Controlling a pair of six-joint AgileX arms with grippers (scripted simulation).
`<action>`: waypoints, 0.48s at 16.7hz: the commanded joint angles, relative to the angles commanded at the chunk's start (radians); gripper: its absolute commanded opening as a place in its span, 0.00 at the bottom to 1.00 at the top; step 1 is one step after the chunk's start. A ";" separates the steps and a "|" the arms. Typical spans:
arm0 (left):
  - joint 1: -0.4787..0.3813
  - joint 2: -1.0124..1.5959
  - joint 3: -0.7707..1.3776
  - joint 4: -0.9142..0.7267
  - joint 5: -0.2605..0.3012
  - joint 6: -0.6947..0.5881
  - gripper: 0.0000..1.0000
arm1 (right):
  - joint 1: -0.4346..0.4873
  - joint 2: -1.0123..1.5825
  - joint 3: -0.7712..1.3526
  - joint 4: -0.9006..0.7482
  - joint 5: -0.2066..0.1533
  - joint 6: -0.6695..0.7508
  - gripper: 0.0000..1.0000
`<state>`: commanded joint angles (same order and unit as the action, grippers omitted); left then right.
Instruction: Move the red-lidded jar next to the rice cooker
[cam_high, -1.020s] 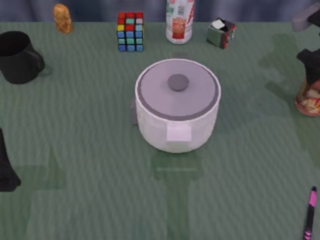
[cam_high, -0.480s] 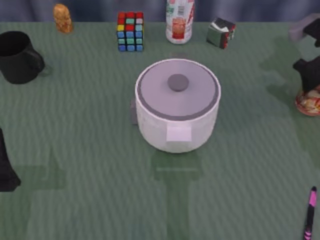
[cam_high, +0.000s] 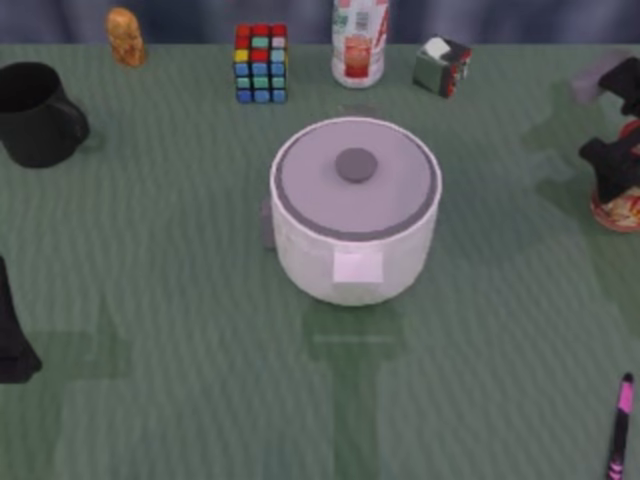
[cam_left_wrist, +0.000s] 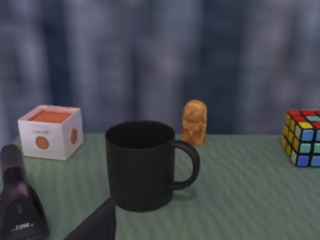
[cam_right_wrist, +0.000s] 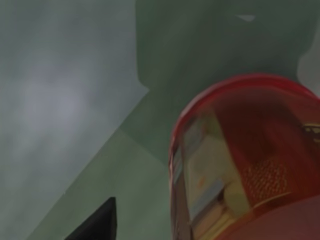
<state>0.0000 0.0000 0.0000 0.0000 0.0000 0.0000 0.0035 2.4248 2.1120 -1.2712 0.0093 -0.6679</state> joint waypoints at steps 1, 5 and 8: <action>0.000 0.000 0.000 0.000 0.000 0.000 1.00 | 0.000 0.000 0.000 0.000 0.000 0.000 0.85; 0.000 0.000 0.000 0.000 0.000 0.000 1.00 | 0.000 0.000 0.000 0.000 0.000 0.000 0.55; 0.000 0.000 0.000 0.000 0.000 0.000 1.00 | 0.000 0.000 0.000 0.000 0.000 0.000 0.32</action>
<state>0.0000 0.0000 0.0000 0.0000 0.0000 0.0000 0.0035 2.4248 2.1120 -1.2712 0.0093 -0.6679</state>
